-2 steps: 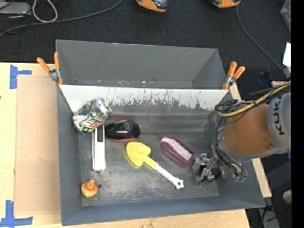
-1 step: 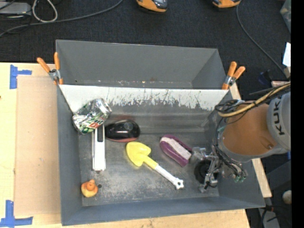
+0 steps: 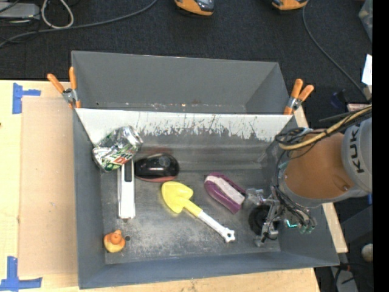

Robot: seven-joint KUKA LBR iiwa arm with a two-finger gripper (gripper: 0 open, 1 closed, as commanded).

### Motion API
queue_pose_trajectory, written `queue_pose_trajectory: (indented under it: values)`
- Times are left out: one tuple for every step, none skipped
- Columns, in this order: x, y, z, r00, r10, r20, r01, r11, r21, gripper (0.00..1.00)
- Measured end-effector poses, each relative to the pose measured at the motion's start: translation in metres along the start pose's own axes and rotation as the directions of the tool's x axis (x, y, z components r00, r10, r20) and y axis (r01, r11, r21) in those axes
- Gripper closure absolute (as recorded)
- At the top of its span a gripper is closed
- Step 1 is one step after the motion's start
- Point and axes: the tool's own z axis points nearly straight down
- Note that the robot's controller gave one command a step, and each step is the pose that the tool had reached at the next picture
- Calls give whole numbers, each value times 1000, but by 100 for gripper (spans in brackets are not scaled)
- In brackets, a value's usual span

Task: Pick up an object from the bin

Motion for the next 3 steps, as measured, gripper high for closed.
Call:
queue_pose_trajectory:
  values:
    - [0, 0, 0, 1000, -1, 0, 1, 1000, 0, 0]
    - [-11, -36, 0, 985, 170, 0, -170, 985, -2, 0]
    - [-13, -49, 0, 969, 247, -1, -247, 969, -1, 100]
